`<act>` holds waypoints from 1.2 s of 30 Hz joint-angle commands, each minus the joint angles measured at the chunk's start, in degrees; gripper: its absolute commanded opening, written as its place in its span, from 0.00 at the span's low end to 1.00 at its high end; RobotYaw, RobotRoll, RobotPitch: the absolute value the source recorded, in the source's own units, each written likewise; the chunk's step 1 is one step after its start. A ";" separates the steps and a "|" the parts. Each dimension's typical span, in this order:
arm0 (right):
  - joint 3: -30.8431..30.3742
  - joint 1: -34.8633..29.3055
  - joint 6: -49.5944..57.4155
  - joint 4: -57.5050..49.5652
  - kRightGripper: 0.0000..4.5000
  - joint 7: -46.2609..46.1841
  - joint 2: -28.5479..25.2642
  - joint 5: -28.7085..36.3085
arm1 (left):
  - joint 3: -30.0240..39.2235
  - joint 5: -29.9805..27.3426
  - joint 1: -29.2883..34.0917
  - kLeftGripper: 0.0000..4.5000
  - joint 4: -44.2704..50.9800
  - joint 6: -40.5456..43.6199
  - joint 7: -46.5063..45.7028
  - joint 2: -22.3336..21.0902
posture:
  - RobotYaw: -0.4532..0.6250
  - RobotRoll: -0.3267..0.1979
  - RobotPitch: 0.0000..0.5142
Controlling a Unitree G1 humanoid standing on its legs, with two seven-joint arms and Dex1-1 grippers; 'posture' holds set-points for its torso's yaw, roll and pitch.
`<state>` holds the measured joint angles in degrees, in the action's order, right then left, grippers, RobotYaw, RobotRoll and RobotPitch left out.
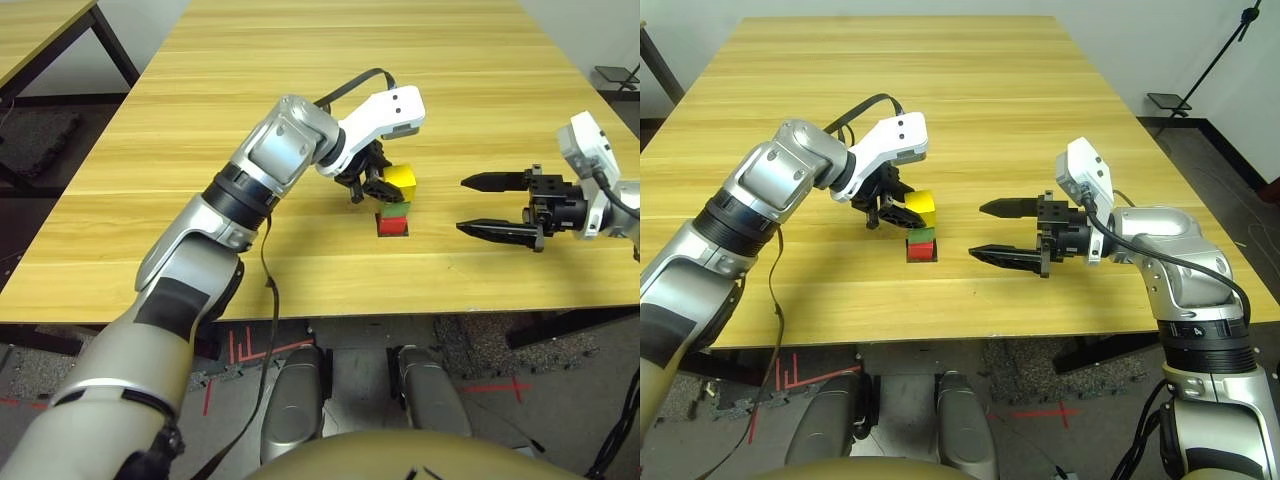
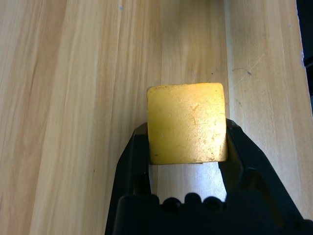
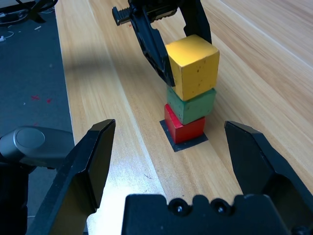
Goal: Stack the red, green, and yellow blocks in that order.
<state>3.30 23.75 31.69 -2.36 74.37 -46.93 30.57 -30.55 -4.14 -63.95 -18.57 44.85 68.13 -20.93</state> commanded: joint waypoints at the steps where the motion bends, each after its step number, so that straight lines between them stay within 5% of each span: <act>1: 1.60 -0.86 0.28 -1.10 1.00 -0.45 -0.67 1.21 | -0.49 0.90 1.24 0.64 0.15 -0.94 -0.57 0.53 | 0.30 0.55 0.18; 5: 3.17 -1.92 0.87 -1.64 1.00 -0.76 -1.62 1.68 | 3.07 -1.86 2.39 0.98 6.42 3.78 -1.24 -0.52 | 0.29 0.52 0.17; 10: 9.49 -4.13 2.08 1.11 1.00 -2.27 -5.26 2.94 | 19.65 -8.83 3.87 0.99 20.99 19.05 -8.10 -4.50 | 0.30 0.48 0.16; 15: 17.69 -4.95 -5.08 15.65 1.00 -8.35 -5.13 -0.29 | 41.39 -7.47 7.75 0.99 27.91 23.47 -28.41 0.99 | 0.37 0.45 0.13; 18: 21.57 -1.78 -14.89 29.37 1.00 -15.62 -2.05 -2.58 | 53.58 -4.96 20.04 0.99 32.37 12.53 -42.03 7.40 | 0.38 0.42 0.15; 25: 22.76 4.07 -35.22 56.11 1.00 -22.25 -3.35 -9.27 | 53.52 -3.17 41.36 0.99 31.41 -10.11 -50.28 12.01 | 0.40 0.42 0.18; 36: 20.97 11.81 -45.07 71.42 1.00 -26.66 -2.68 -14.22 | 54.09 -3.30 45.79 0.99 19.75 -29.82 -55.55 7.41 | 0.41 0.44 0.15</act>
<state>24.95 35.24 -11.91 67.38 48.87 -50.06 17.30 23.87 -7.48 -18.81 2.97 17.21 13.56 -13.25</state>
